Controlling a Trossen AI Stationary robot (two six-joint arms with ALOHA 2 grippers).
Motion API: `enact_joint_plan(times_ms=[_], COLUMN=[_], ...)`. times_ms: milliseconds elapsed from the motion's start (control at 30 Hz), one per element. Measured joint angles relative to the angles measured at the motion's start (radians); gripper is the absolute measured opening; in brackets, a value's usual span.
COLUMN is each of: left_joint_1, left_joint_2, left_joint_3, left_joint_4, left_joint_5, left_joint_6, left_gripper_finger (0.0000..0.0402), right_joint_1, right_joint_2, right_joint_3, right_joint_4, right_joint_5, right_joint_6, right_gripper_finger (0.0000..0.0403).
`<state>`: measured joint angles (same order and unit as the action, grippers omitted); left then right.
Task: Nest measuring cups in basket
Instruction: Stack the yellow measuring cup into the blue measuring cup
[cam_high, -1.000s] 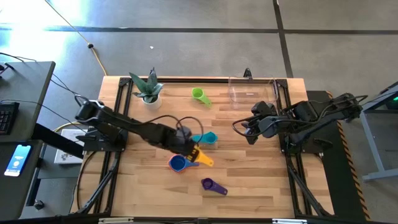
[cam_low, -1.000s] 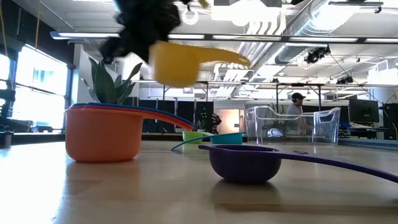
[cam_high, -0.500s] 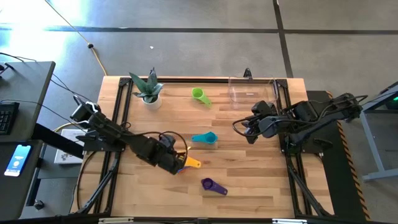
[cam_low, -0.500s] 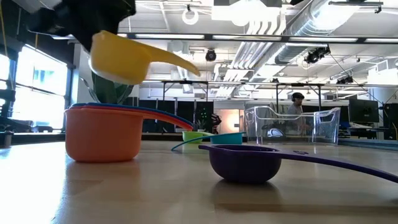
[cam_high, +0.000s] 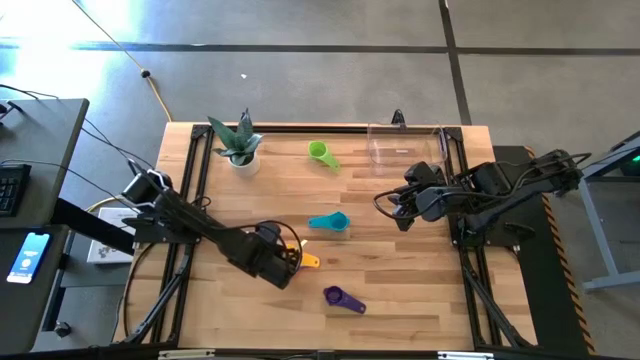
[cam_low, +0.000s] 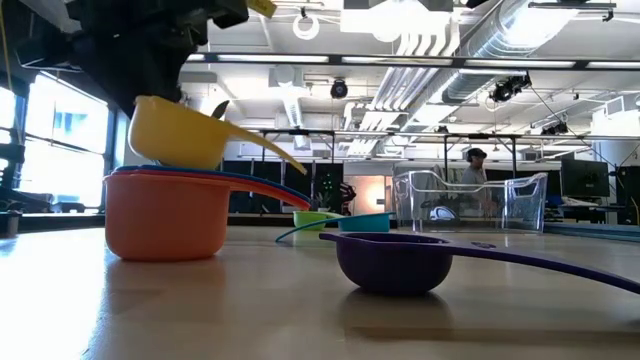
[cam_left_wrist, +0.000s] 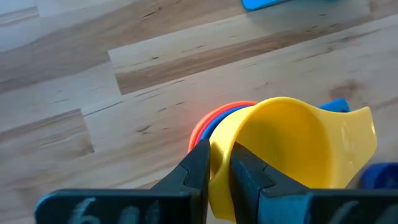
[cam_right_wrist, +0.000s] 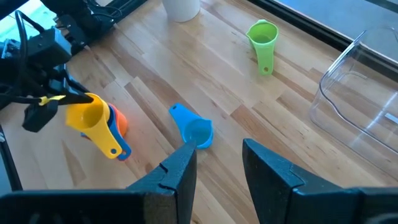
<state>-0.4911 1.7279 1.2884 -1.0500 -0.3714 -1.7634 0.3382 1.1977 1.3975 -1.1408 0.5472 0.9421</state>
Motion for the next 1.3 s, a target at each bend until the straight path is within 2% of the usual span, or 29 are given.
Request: enact_joint_plan(times_ms=[633, 967, 1300], left_joint_1=[0.008, 0.017, 0.047], left_joint_2=[0.019, 0.019, 0.019], left_joint_3=[0.0, 0.0, 0.0], left_joint_4=[0.0, -0.001, -0.001], left_joint_5=[0.028, 0.034, 0.1], left_joint_6=[0.01, 0.038, 0.101], left_gripper_finger=[0.0044, 0.0077, 0.0113], right_joint_1=[0.0, 0.0, 0.0], right_joint_2=[0.0, 0.0, 0.0], right_joint_3=[0.0, 0.0, 0.0], right_joint_4=[0.0, 0.0, 0.0], right_joint_5=[-0.005, -0.005, -0.005], right_joint_6=[-0.007, -0.008, -0.008], right_gripper_finger=[0.0121, 0.0121, 0.0121])
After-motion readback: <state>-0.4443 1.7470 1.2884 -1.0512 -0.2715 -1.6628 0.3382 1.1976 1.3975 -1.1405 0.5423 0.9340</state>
